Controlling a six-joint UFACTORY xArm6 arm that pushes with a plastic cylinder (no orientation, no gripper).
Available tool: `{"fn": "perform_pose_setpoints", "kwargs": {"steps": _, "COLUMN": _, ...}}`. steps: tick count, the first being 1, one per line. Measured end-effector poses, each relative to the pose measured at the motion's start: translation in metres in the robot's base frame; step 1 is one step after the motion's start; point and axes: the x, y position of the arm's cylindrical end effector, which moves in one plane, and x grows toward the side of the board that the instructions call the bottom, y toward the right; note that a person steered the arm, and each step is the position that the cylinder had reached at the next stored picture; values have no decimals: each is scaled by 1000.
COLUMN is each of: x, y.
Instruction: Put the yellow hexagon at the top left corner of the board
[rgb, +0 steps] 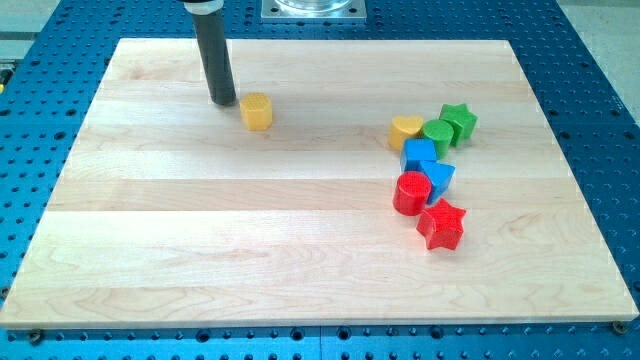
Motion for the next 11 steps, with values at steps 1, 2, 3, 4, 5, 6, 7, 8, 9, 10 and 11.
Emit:
{"fn": "perform_pose_setpoints", "kwargs": {"steps": 1, "x": 9, "y": 51}}
{"fn": "perform_pose_setpoints", "kwargs": {"steps": 2, "x": 13, "y": 83}}
{"fn": "perform_pose_setpoints", "kwargs": {"steps": 3, "x": 18, "y": 83}}
{"fn": "perform_pose_setpoints", "kwargs": {"steps": 4, "x": 63, "y": 69}}
{"fn": "perform_pose_setpoints", "kwargs": {"steps": 5, "x": 85, "y": 37}}
{"fn": "perform_pose_setpoints", "kwargs": {"steps": 6, "x": 65, "y": 13}}
{"fn": "perform_pose_setpoints", "kwargs": {"steps": 7, "x": 27, "y": -12}}
{"fn": "perform_pose_setpoints", "kwargs": {"steps": 8, "x": -25, "y": -34}}
{"fn": "perform_pose_setpoints", "kwargs": {"steps": 9, "x": -40, "y": -55}}
{"fn": "perform_pose_setpoints", "kwargs": {"steps": 10, "x": -41, "y": -30}}
{"fn": "perform_pose_setpoints", "kwargs": {"steps": 11, "x": -58, "y": 11}}
